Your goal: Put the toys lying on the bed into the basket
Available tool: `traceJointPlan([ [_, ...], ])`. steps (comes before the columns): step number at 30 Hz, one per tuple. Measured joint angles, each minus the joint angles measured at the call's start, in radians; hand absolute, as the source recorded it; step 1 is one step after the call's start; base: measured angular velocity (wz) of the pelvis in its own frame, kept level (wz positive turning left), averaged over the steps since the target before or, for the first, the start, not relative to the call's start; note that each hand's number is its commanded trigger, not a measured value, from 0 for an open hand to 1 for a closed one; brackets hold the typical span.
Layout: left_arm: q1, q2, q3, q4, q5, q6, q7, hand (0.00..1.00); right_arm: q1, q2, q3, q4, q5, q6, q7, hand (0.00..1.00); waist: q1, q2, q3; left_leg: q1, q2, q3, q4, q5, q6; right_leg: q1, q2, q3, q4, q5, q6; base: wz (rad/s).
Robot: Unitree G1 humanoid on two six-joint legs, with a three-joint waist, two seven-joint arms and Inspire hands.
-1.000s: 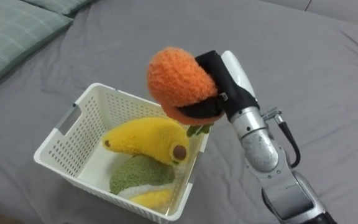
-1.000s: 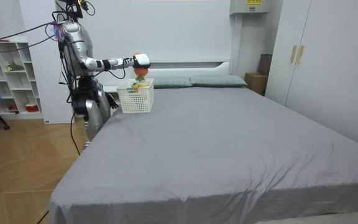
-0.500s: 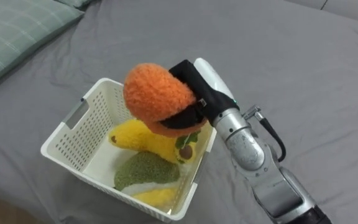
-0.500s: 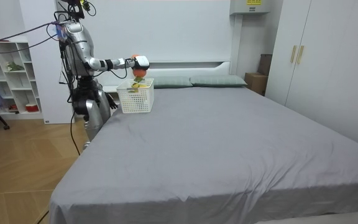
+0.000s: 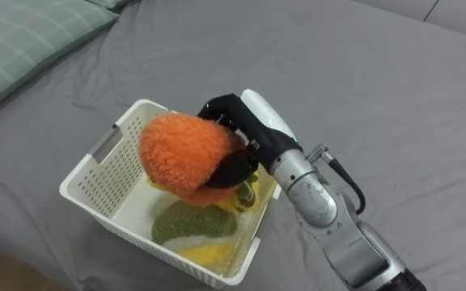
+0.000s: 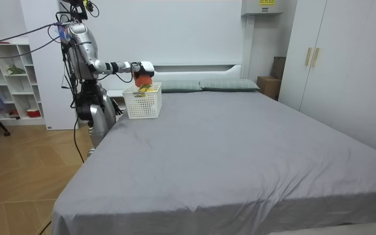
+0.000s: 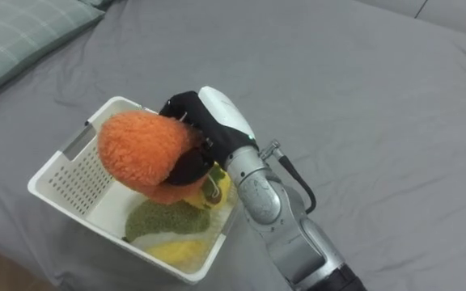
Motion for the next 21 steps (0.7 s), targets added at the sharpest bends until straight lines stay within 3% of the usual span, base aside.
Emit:
traceJointPlan([
  [6,-0.001,0.0,0.001,0.001,0.042,0.001,-0.016,0.0,0.0,-0.009,0.002,0.0,0.0,0.0,0.0,0.0,0.017,-0.002,0.0015,0.002,0.0,-0.002,0.001,0.0,0.0,0.003,-0.001,0.0,0.001,0.0,0.0,0.01],
  [15,-0.001,-0.001,0.001,0.0,0.042,0.001,-0.016,0.0,0.0,-0.011,0.002,0.0,-0.002,-0.002,-0.003,0.0,0.014,0.002,0.0058,-0.002,-0.001,-0.013,0.005,0.0,0.0,0.013,-0.002,-0.001,0.0,0.0,0.0,0.02],
  [21,-0.001,-0.001,0.001,0.0,0.041,0.0,-0.016,0.0,0.0,-0.013,0.001,0.001,-0.001,-0.005,-0.015,0.0,0.012,0.0,0.0044,-0.002,-0.003,-0.017,0.006,0.0,0.0,0.014,0.0,-0.001,0.001,0.0,0.0,0.0],
])
